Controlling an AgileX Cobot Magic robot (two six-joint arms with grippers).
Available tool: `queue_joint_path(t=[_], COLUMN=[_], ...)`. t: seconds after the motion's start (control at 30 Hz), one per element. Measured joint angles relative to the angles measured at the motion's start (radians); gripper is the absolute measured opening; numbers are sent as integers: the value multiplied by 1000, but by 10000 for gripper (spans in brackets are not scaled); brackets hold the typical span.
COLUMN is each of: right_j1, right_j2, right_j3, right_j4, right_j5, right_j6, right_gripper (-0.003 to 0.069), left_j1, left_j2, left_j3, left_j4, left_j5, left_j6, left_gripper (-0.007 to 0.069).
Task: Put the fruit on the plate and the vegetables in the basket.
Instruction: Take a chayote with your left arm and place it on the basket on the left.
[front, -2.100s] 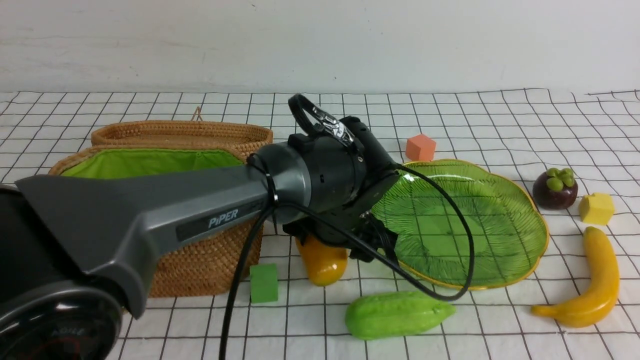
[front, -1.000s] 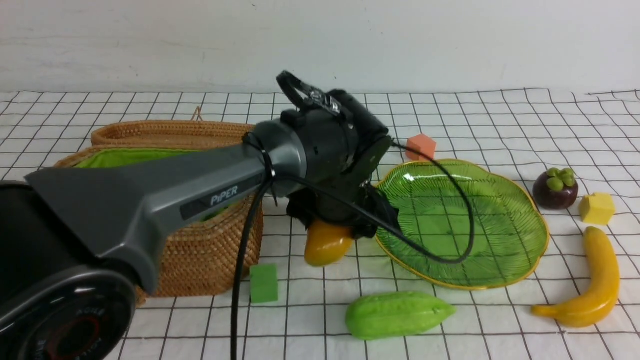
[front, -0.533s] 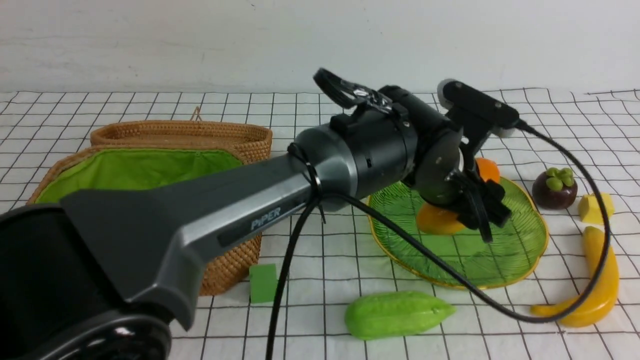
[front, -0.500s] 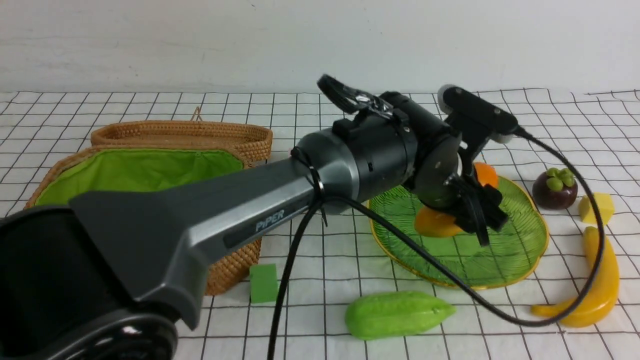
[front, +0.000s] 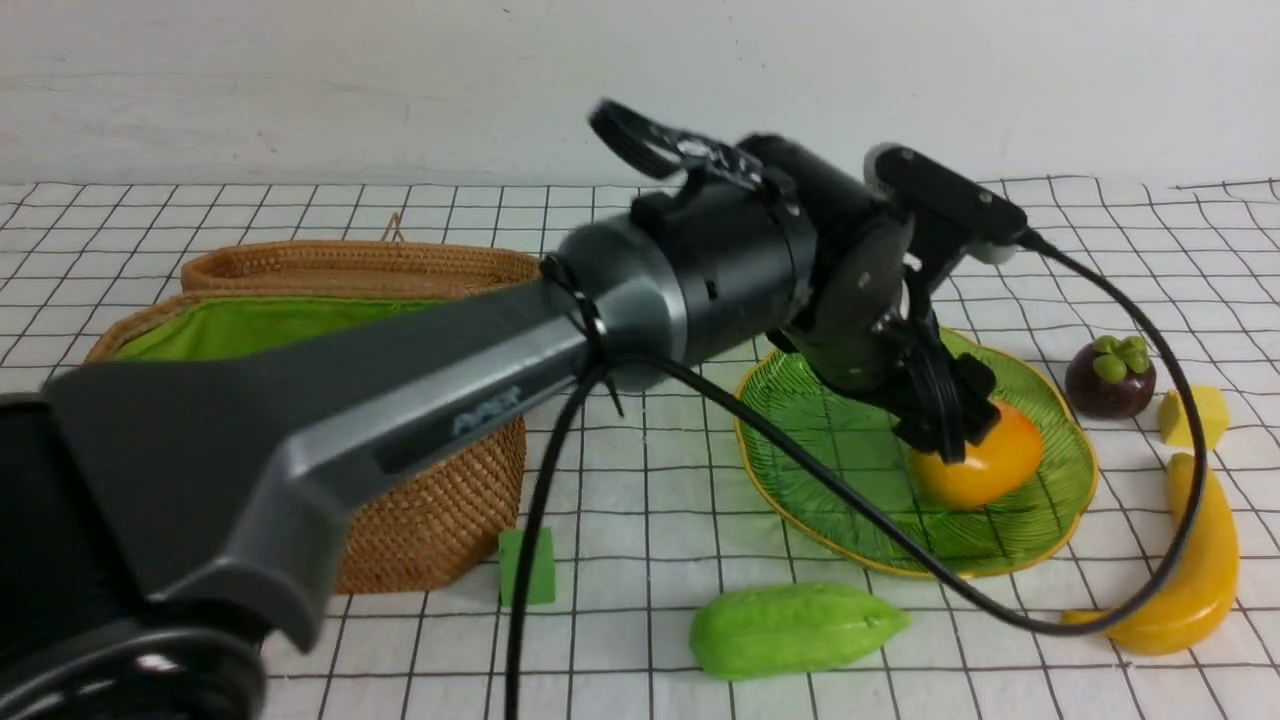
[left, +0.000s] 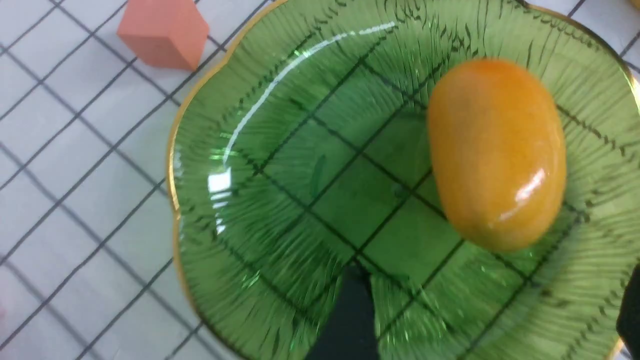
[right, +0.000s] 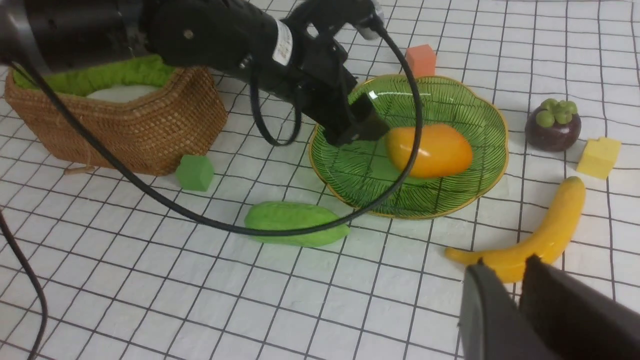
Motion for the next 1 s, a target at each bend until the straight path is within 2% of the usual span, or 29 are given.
queue_joint_path(t=[0.07, 0.1, 0.13, 0.2, 0.27, 0.33, 0.37, 0.4, 0.43, 0.5, 0.53, 0.67, 0.7, 0.77, 0.83, 0.93, 1.0], right_j1=[0, 0, 0, 0, 0, 0, 0, 0, 0, 0, 0, 0, 0, 0, 0, 0, 0], right_j2=[0, 0, 0, 0, 0, 0, 0, 0, 0, 0, 0, 0, 0, 0, 0, 0, 0], right_j3=[0, 0, 0, 0, 0, 0, 0, 0, 0, 0, 0, 0, 0, 0, 0, 0, 0], right_j4=[0, 0, 0, 1, 7, 17, 20, 32, 35, 38, 39, 42, 42, 44, 44, 44, 44], right_j5=[0, 0, 0, 0, 0, 0, 0, 0, 0, 0, 0, 0, 0, 0, 0, 0, 0], right_j6=[0, 0, -2, -10, -28, -45, -46, -49, -52, -52, -52, -53, -53, -53, -53, -53, -53], right_gripper=[129, 129, 129, 129, 130, 130, 131, 132, 133, 134, 136, 140, 140, 141, 141, 144, 144], left_j1=[0, 0, 0, 0, 0, 0, 0, 0, 0, -1, -1, 0, 0, 0, 0, 0, 0], left_j2=[-68, -74, -121, -149, -162, -161, -161, -153, -149, -142, -135, -109, -108, -81, -49, 0, 29], left_j3=[-1, -1, -2, 0, 24, 88, 96, 165, 206, 256, 286, 324, 324, 326, 326, 327, 327], left_j4=[-13, -15, -17, -17, -39, -94, -94, -139, -153, -161, -162, -165, -165, -179, -179, -143, -115], left_j5=[121, 132, 225, 305, 398, 442, 444, 452, 448, 425, 382, 254, 250, 201, 180, 141, 130], left_j6=[-8, -9, -3, 64, 214, 365, 379, 473, 507, 535, 551, 564, 563, 568, 572, 577, 577], left_gripper=[556, 538, 453, 339, 209, 113, 106, 76, 75, 94, 130, 333, 355, 486, 557, 596, 589])
